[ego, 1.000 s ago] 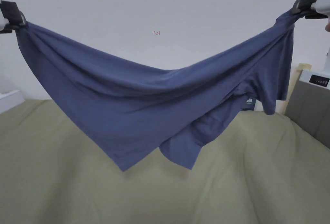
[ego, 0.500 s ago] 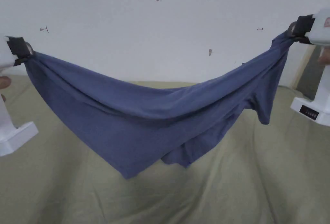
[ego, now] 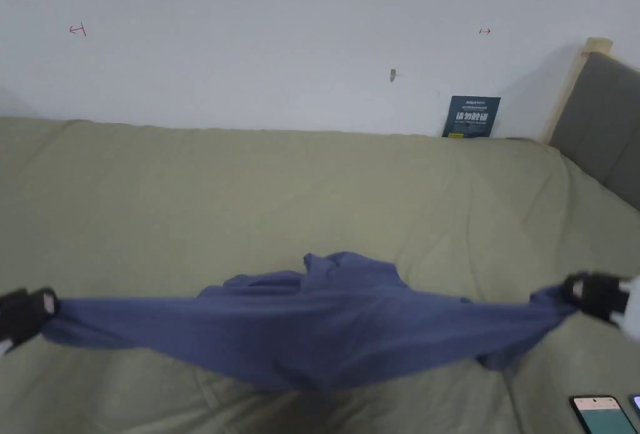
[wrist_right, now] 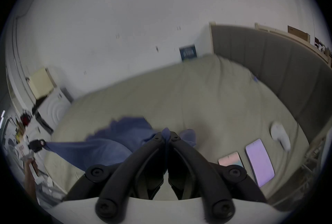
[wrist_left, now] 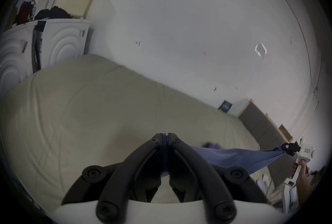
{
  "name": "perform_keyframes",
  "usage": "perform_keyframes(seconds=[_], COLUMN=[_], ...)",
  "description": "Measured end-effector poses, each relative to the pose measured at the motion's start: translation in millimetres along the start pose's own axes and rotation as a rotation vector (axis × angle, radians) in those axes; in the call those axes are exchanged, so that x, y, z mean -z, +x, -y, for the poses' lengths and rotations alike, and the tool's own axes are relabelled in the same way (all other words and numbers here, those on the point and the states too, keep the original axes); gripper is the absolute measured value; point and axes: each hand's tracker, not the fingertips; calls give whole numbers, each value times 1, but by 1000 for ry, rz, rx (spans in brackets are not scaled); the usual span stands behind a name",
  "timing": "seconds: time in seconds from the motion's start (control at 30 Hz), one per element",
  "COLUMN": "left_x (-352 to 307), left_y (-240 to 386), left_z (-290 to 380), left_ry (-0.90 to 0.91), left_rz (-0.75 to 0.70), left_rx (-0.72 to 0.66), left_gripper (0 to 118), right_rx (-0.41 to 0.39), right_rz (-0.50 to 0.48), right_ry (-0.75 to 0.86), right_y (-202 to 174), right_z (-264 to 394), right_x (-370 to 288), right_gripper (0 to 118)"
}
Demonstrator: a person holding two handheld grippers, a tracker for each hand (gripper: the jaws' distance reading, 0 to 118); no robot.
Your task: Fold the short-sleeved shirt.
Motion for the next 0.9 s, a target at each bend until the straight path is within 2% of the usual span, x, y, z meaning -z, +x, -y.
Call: perform_keyframes(seconds=[0.13,0.2,0.23,0.27,0.3,0.33,0.4,0.43,0.47,0.6,0.63,0.67,0.7,0.73,0.77,0.8,0.83,0.87,0.9], left_x=[-13,-15,-7,-4,-2,-2,-2,-18,-29,-78,-77,-83,-88,-93,-97,-99,-97,-91,-118], left_y=[-28,-37,-51,-55,-57,-56,-59,-53,-46,-30,-47,-48,-50,-55,-58,-62,-65,-69,-15], left_z=[72,101,108,114,119,122,129,128,125,150,155,160,164,169,173,175,176,178,169], left_ry=[-235,-258,-286,-292,-292,-288,-306,-269,-244,-148,-137,-125,-112,-103,-95,-90,-82,-88,-49], left_rz=[-29,-89,-94,-92,-97,-130,-172,-145,-129,-145,-139,-145,-151,-145,-143,-139,-169,-204,-261], left_rx=[29,42,38,28,26,50,113,116,169,212,205,194,181,171,165,161,168,198,311], left_gripper=[6,6,7,22,60,116,114,113,113,118,118,118,118,116,108,85,4,0,0], right_rx=[-92,-98,-95,-99,-107,-132,-164,-172,-159,-99,-91,-85,-117,-108,-99,-107,-84,-83,-83], right_rz=[105,148,173,181,194,229,256,261,235,115,87,64,-7,-16,-21,-12,-11,-2,-28], right_ry=[-173,-234,-240,-232,-223,-212,-190,-84,-43,38,64,76,70,91,123,122,101,123,128], right_y=[23,34,37,43,48,50,51,39,31,-3,-14,-24,-53,-65,-75,-84,-58,-58,-55], right_z=[91,130,143,152,159,161,162,156,155,162,167,172,165,170,174,176,192,195,195], right_x=[0,6,8,12,16,18,13,-11,-23,-77,-87,-96,-117,-126,-134,-138,-113,-113,-113], right_gripper=[3,4,10,31,69,114,117,116,116,116,116,116,116,107,84,40,0,0,0])
